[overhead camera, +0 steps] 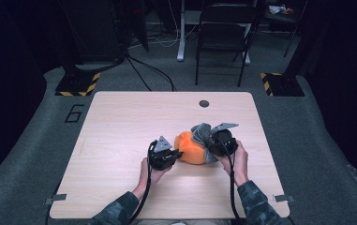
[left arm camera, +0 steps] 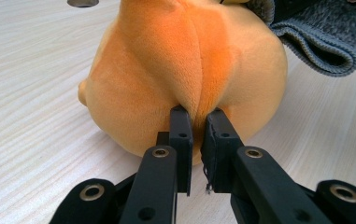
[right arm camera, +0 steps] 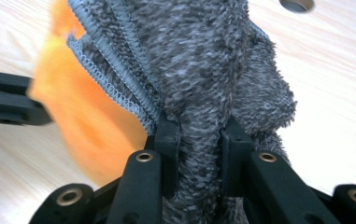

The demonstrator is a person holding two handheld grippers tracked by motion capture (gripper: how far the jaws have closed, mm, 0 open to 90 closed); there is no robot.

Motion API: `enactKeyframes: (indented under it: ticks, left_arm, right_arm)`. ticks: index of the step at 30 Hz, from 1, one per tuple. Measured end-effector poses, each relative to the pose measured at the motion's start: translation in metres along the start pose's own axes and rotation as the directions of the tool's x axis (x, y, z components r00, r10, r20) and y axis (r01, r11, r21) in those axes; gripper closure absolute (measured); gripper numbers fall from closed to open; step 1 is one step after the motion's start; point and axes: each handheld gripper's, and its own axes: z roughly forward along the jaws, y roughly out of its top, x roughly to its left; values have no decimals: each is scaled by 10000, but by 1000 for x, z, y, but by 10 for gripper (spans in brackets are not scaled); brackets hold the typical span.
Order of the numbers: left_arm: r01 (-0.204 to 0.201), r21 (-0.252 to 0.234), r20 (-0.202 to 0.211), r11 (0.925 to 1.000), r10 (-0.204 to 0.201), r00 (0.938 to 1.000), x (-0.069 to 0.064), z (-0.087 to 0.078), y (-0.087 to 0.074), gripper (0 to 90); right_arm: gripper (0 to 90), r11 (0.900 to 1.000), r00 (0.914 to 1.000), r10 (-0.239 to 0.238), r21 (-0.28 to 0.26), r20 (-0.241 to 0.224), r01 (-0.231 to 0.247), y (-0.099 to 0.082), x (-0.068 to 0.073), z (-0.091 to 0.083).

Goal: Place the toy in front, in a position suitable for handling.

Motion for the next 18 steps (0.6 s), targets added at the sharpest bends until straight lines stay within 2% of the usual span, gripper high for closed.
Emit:
enactKeyframes:
  ticks: [6, 8, 11, 14, 16, 18]
  left_arm:
    - [25, 43, -6, 10000, -25, 10000, 1, -1, -1, 827]
    - [198, -34, -24, 9998, -198, 9998, 1, -1, -2, 826]
    - [22, -9, 32, 10000, -22, 10000, 1, -1, -1, 824]
    - [85, -72, 31, 9999, -84, 10000, 1, 0, -2, 823]
    - [133, -151, -15, 9998, -133, 9999, 1, 0, -2, 823]
    - [99, -156, -25, 9998, -100, 9999, 1, 0, -2, 823]
  right_arm:
    - [733, 9987, 9992, 359, 364, 182, -365, -6, -12, 10]
    - [733, 9970, 9980, 489, 576, 391, -511, -10, -17, 17]
    - [734, 9928, 9957, 883, 786, 294, -904, -16, -25, 26]
    - [733, 9893, 9945, 939, 1077, 459, -984, -19, -27, 33]
    - [733, 9871, 9952, 766, 1362, 605, -842, -23, -28, 40]
    - [734, 9845, 9950, 795, 1521, 597, -877, -24, -30, 44]
